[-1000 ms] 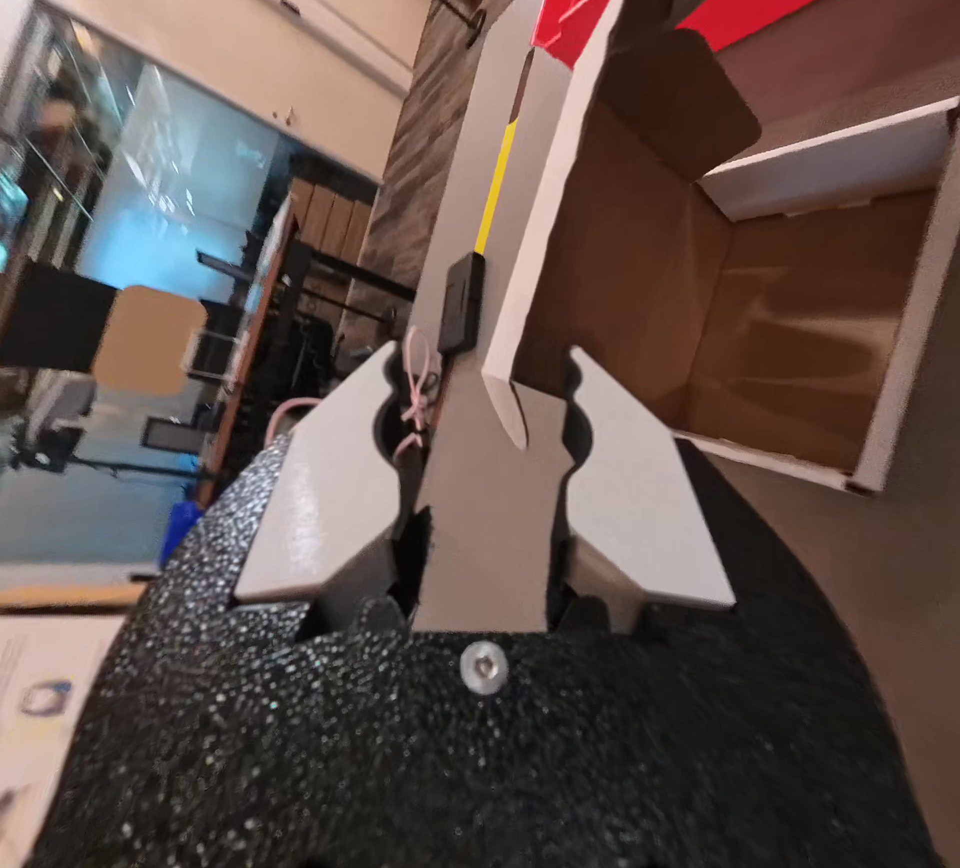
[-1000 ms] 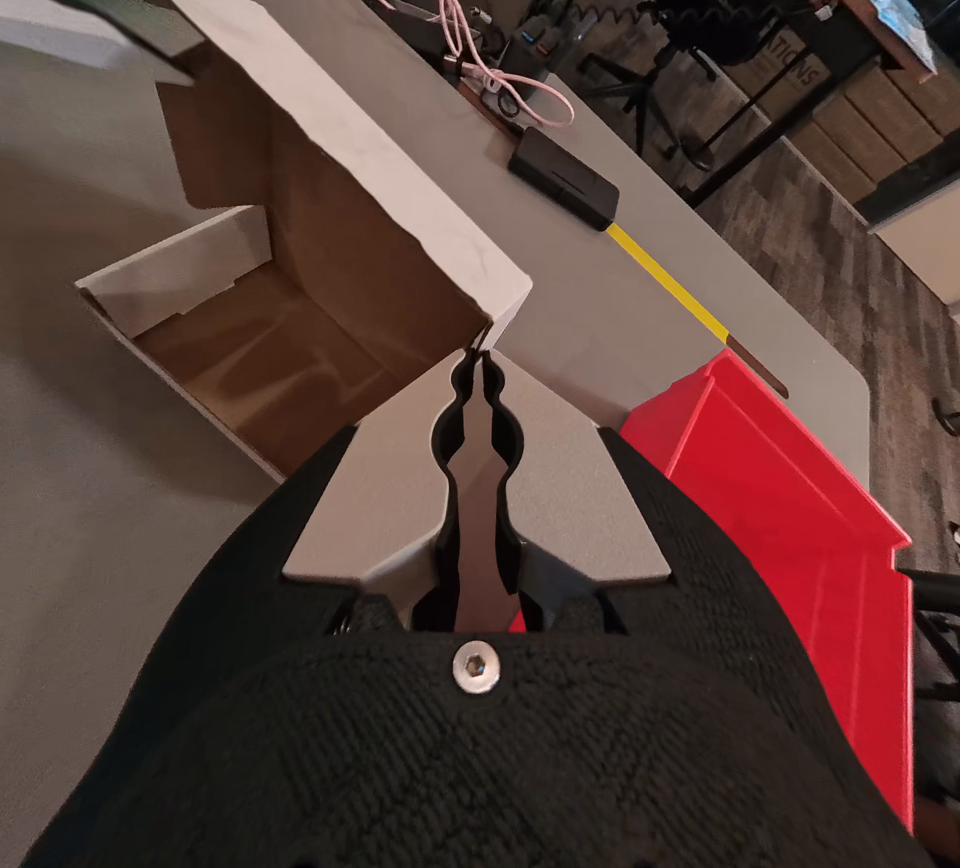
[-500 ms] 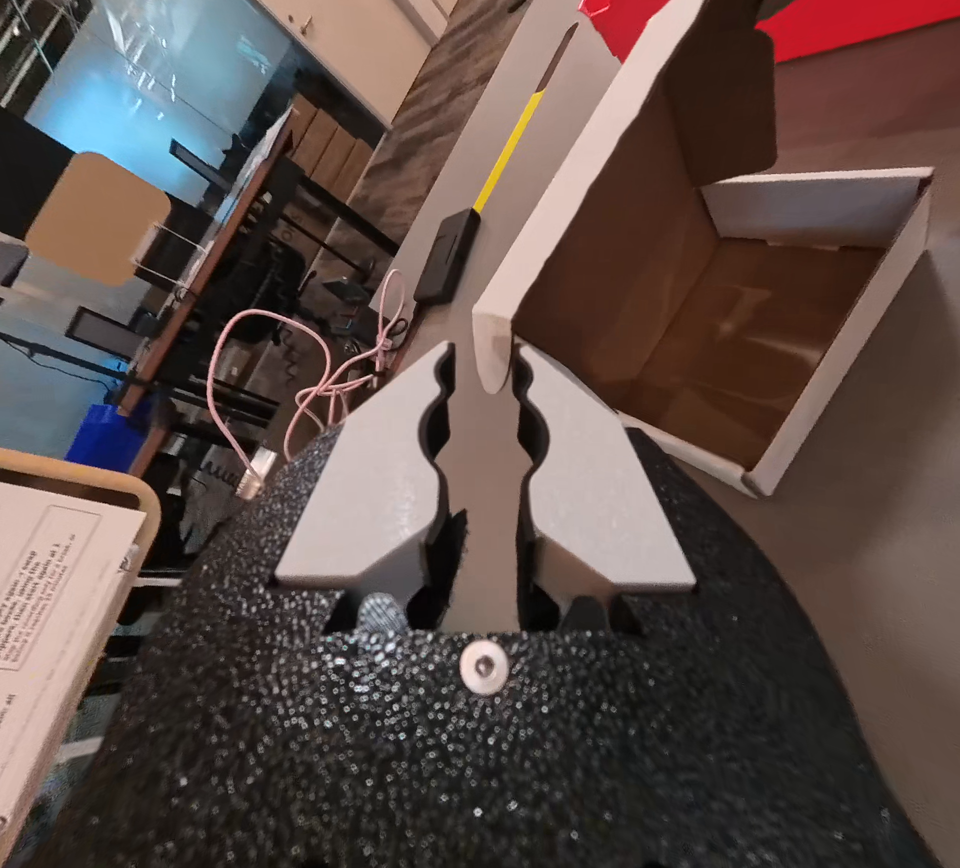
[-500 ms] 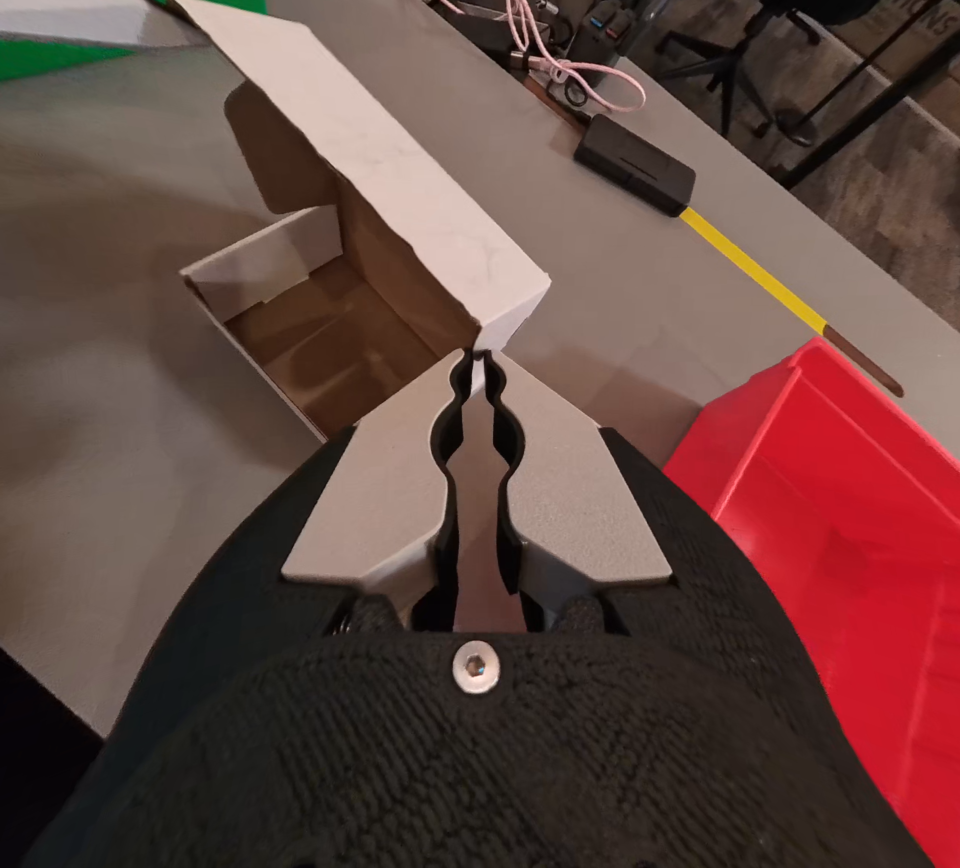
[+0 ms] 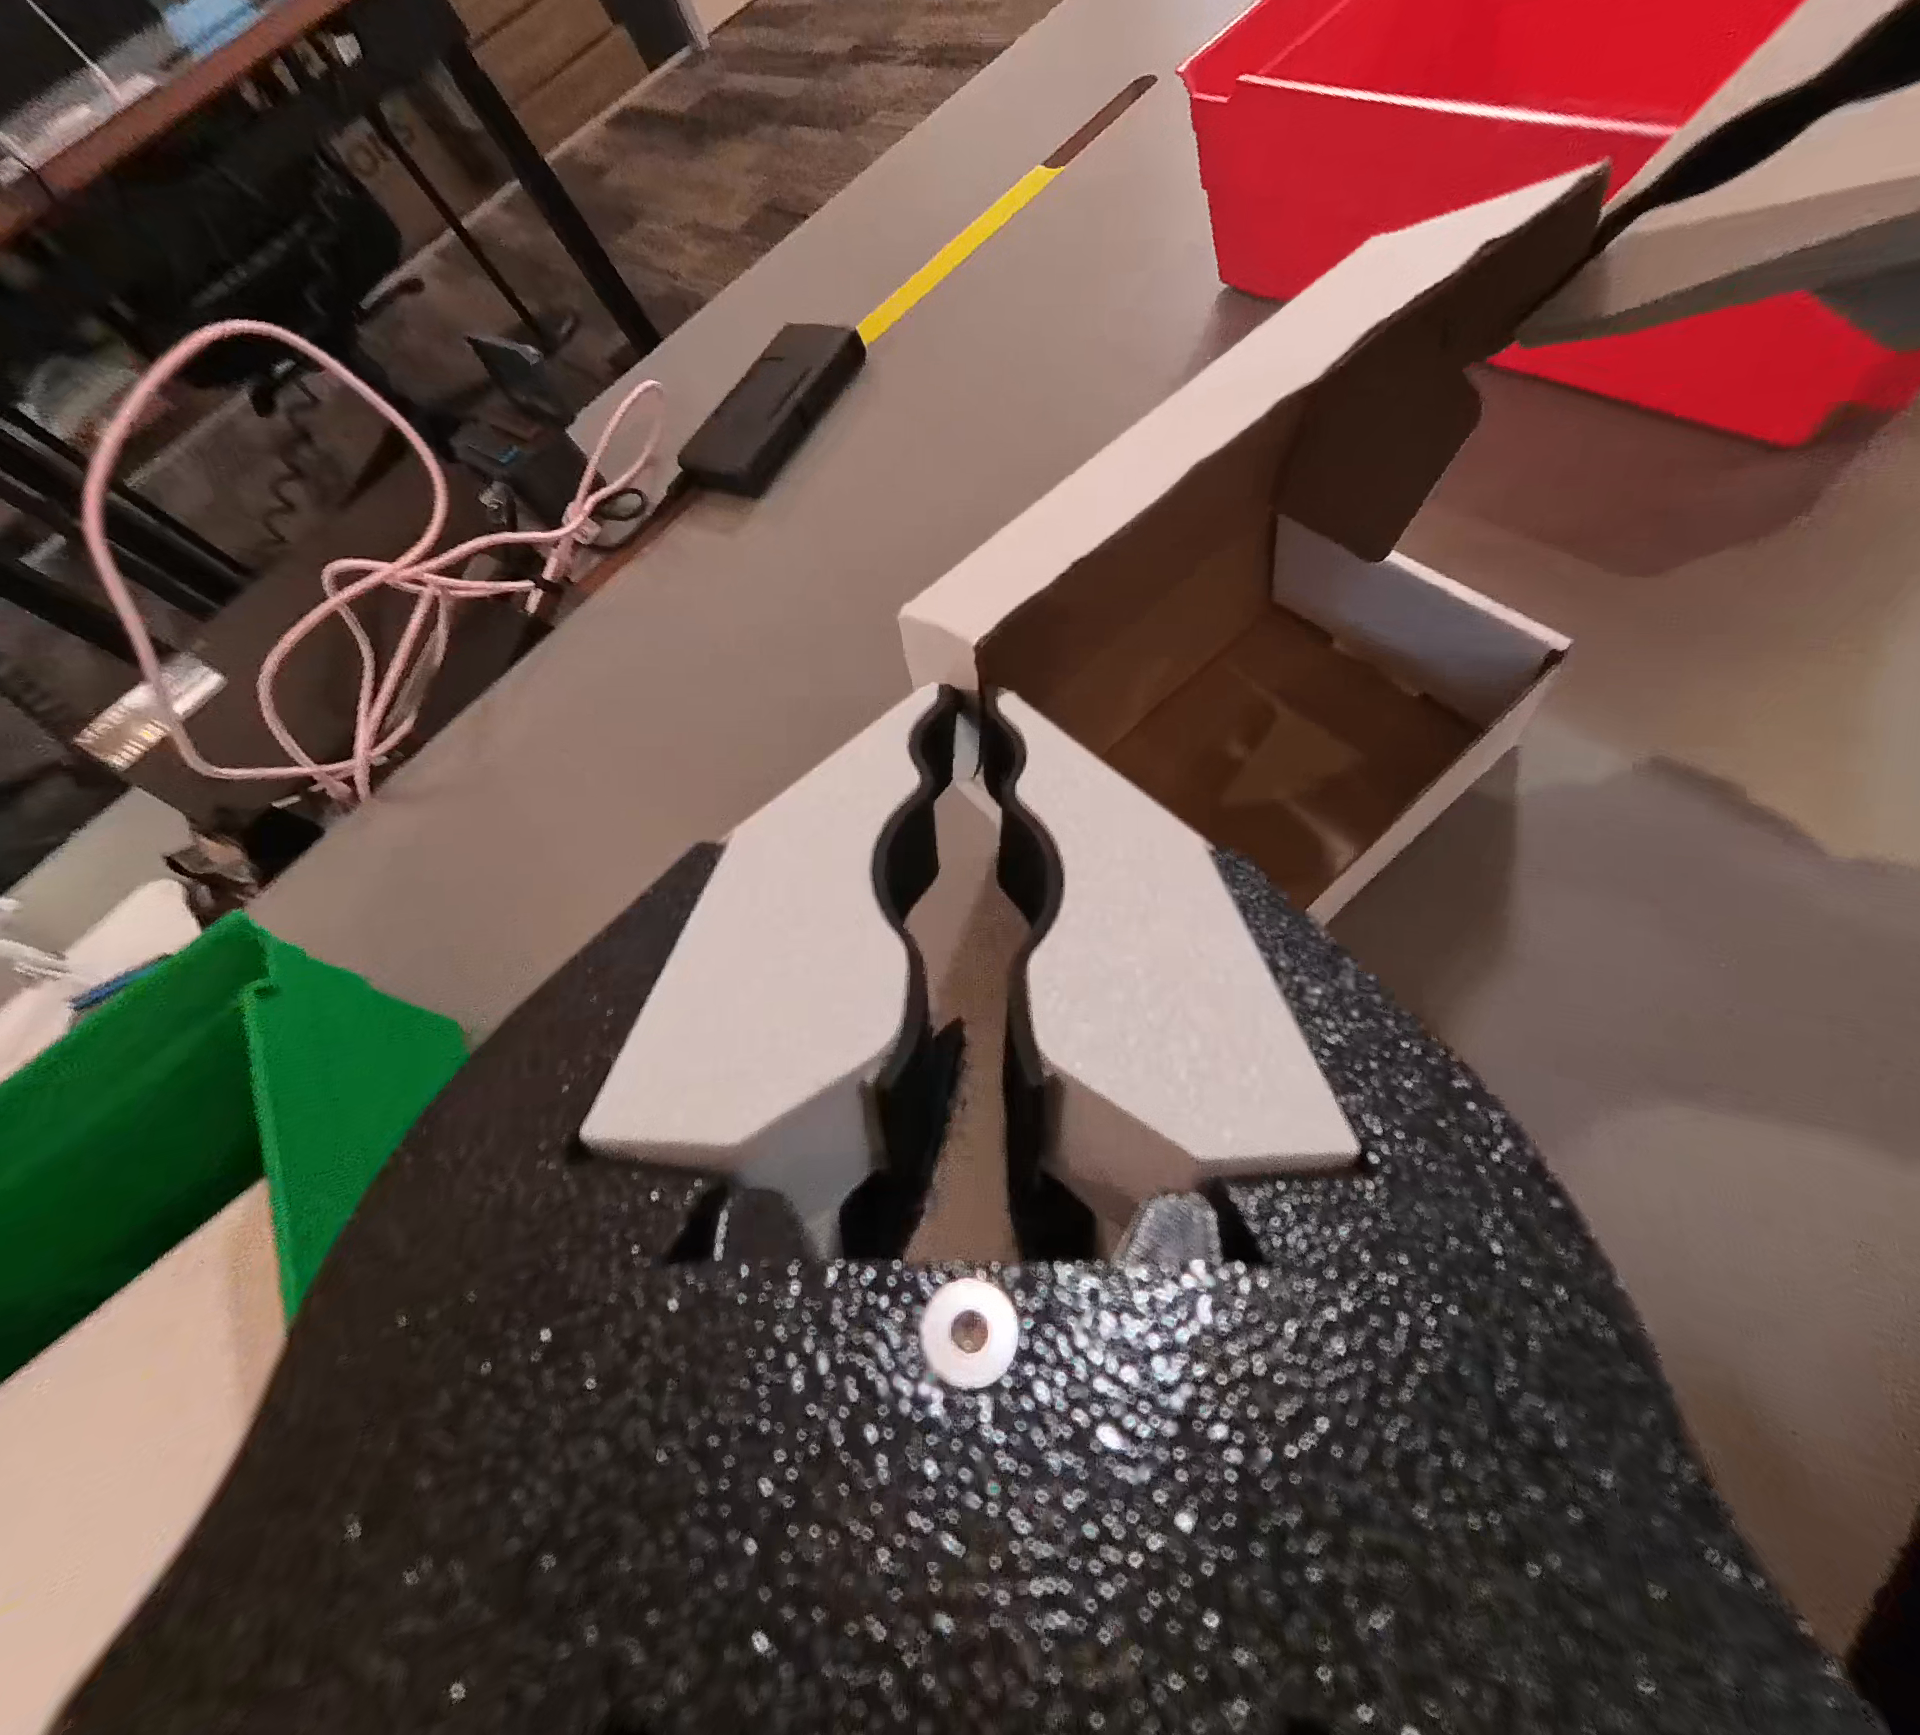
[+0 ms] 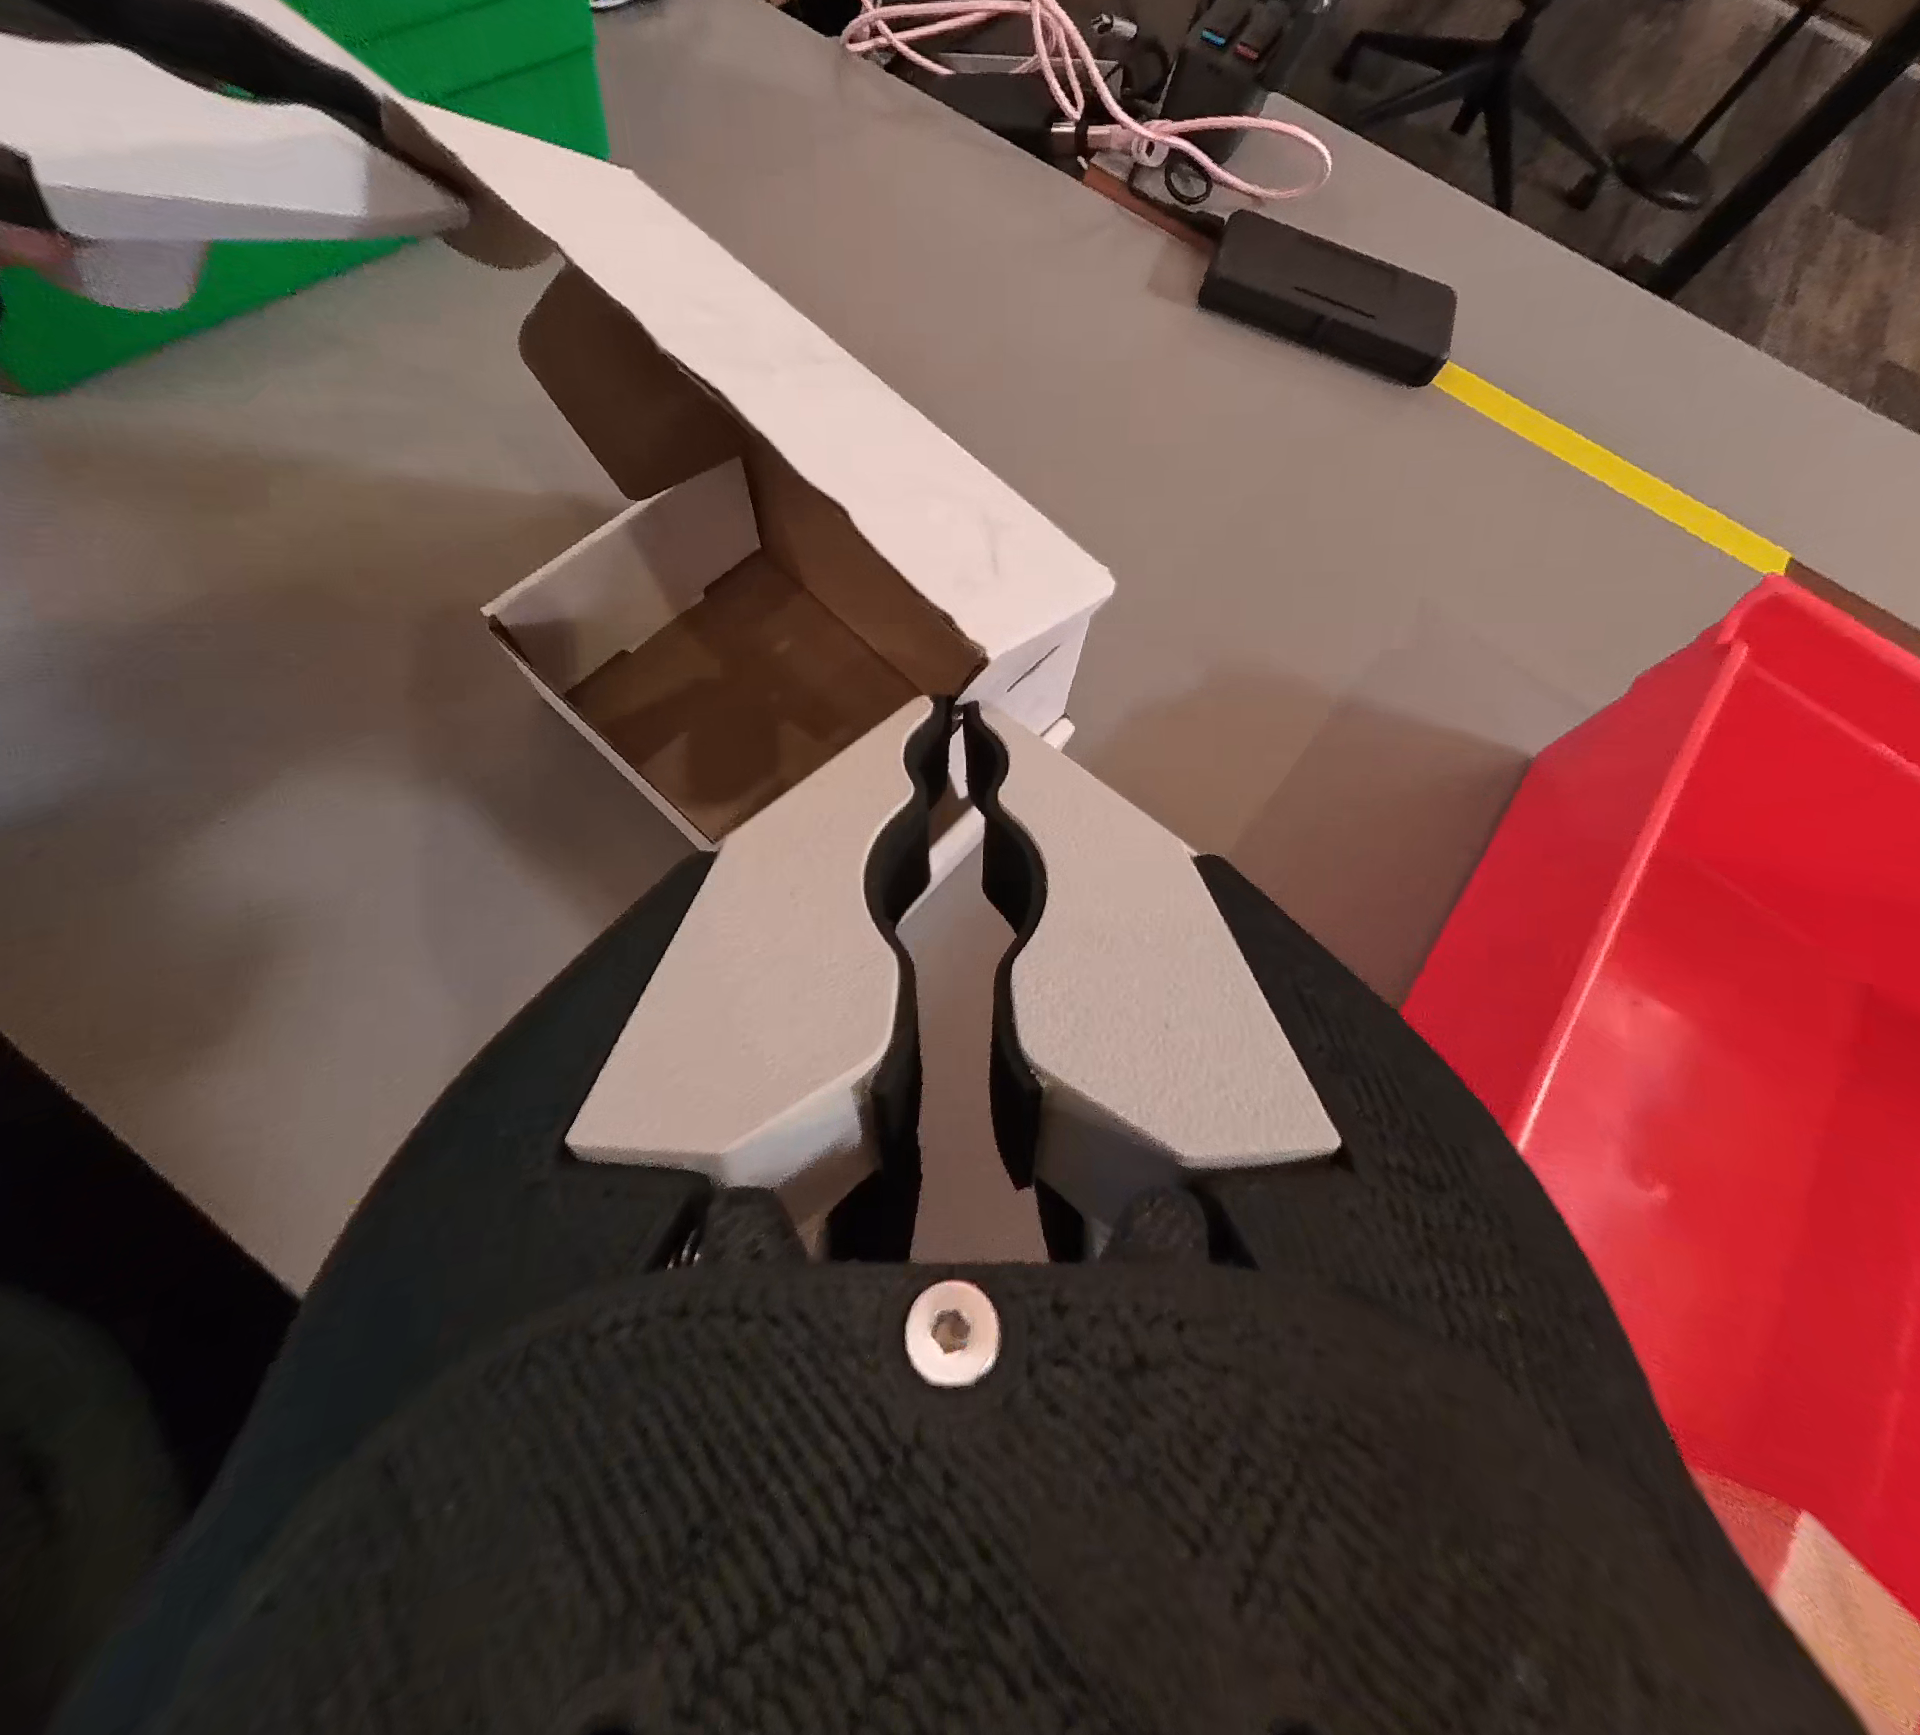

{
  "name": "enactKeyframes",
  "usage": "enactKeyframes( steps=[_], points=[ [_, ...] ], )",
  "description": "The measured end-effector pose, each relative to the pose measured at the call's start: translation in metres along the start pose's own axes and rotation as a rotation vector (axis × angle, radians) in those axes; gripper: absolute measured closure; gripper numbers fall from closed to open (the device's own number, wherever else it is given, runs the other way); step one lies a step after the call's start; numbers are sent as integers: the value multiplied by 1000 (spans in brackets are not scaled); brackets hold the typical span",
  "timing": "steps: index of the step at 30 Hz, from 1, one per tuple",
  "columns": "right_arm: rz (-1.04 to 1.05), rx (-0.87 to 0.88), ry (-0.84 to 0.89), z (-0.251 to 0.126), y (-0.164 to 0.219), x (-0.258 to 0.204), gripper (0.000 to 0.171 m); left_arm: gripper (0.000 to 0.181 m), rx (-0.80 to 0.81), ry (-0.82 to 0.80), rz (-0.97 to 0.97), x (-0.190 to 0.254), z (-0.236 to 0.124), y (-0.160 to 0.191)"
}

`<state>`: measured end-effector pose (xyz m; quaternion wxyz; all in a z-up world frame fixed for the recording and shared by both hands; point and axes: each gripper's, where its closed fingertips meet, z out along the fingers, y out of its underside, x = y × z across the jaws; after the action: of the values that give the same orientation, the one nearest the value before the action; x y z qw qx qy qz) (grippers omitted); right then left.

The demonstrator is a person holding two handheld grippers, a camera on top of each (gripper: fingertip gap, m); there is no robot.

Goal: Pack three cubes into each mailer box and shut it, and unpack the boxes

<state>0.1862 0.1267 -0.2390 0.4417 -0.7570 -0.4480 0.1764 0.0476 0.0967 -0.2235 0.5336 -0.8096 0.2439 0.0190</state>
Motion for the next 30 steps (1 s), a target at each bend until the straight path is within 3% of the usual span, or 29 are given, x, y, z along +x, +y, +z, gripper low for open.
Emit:
enactKeyframes(
  steps=[13, 22, 24, 30],
  points=[
    [169, 80, -30, 0, 4, -8, 171, 176, 70, 103, -235, 11, -4, -2],
    [110, 31, -44, 5, 24, -24, 171, 176, 64, 93, -182, 19, -11, 21],
    [101, 2, -115, 8, 34, -41, 171, 176, 63, 127, -162, 31, -14, 32],
    [16, -85, -108, 9, 70, -65, 171, 176, 56, 106, -112, 46, -22, 59]
  ],
)
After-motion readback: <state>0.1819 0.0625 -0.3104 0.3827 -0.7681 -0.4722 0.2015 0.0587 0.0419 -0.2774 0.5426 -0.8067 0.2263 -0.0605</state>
